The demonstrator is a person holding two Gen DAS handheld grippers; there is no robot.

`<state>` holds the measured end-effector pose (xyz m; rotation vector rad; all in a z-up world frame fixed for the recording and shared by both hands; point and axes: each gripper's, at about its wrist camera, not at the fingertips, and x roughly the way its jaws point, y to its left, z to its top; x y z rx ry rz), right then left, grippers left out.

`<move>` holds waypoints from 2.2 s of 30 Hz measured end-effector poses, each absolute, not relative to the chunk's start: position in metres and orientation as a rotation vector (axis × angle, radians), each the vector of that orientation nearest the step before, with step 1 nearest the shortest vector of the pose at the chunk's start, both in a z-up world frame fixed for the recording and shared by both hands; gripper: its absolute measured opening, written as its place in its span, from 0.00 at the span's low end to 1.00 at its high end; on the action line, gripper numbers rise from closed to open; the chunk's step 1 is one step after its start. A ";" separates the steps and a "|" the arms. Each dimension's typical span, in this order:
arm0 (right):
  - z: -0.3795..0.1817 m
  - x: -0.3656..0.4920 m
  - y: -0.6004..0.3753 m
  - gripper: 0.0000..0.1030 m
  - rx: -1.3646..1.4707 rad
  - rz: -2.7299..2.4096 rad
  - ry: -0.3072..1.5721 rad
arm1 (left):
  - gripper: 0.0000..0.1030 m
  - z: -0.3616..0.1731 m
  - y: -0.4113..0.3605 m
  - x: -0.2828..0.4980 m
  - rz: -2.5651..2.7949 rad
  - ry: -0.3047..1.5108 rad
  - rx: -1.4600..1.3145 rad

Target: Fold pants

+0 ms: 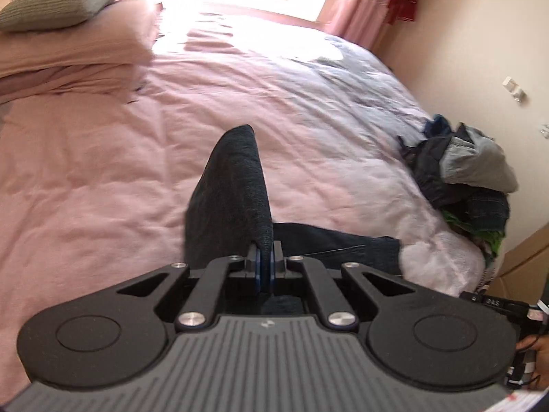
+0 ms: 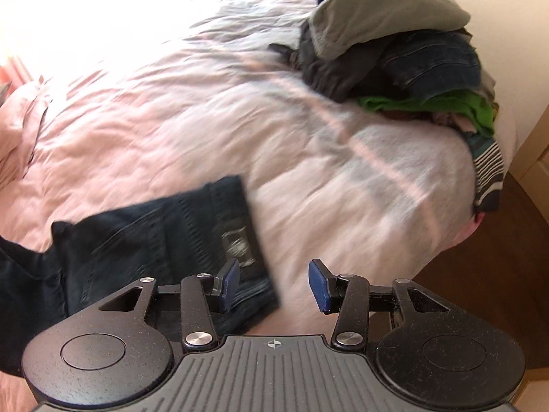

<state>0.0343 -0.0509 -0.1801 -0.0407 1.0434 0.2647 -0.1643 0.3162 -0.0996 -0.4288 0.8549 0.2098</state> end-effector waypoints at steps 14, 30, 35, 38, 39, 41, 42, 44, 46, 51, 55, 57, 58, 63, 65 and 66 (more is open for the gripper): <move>-0.202 0.075 -0.120 0.41 0.079 0.251 1.091 | 0.22 -0.153 0.147 -0.067 -0.185 0.963 -0.375; -0.300 0.111 -0.028 0.41 0.304 0.739 1.142 | 0.22 -0.219 0.332 -0.170 0.486 1.145 -0.456; -0.326 0.136 -0.006 0.16 0.304 0.793 1.192 | 0.22 -0.227 0.329 -0.168 0.488 1.136 -0.470; -0.309 0.135 0.000 0.00 0.211 0.861 1.128 | 0.22 -0.229 0.328 -0.166 0.477 1.124 -0.468; -0.294 0.132 -0.003 0.00 0.194 0.906 1.068 | 0.22 -0.229 0.328 -0.165 0.467 1.120 -0.466; -0.272 0.132 -0.017 0.00 0.220 0.920 0.985 | 0.22 -0.229 0.327 -0.161 0.447 1.109 -0.454; -0.266 0.134 -0.025 0.00 0.228 0.889 0.960 | 0.22 -0.231 0.326 -0.158 0.441 1.110 -0.445; -0.269 0.144 -0.040 0.00 0.242 0.810 0.959 | 0.22 -0.237 0.322 -0.151 0.426 1.121 -0.440; -0.292 0.155 -0.047 0.00 0.260 0.777 1.075 | 0.22 -0.245 0.316 -0.143 0.409 1.136 -0.442; -0.313 0.169 -0.042 0.03 0.302 0.695 1.158 | 0.22 -0.259 0.302 -0.122 0.375 1.160 -0.424; -0.306 0.179 -0.041 0.21 0.227 0.642 1.202 | 0.22 -0.255 0.298 -0.104 0.350 1.138 -0.398; -0.287 0.172 -0.039 0.21 0.167 0.611 1.085 | 0.22 -0.255 0.298 -0.091 0.336 1.113 -0.379; -0.278 0.169 -0.037 0.21 0.143 0.599 1.028 | 0.22 -0.255 0.298 -0.082 0.324 1.097 -0.361; -0.272 0.150 0.003 0.21 -0.054 0.697 0.839 | 0.22 -0.267 0.288 -0.025 0.260 0.963 -0.250; -0.289 0.146 0.015 0.21 -0.130 0.693 0.788 | 0.22 -0.281 0.286 -0.002 0.245 0.917 -0.222; -0.299 0.146 0.019 0.21 -0.158 0.695 0.764 | 0.21 -0.291 0.286 0.008 0.242 0.908 -0.206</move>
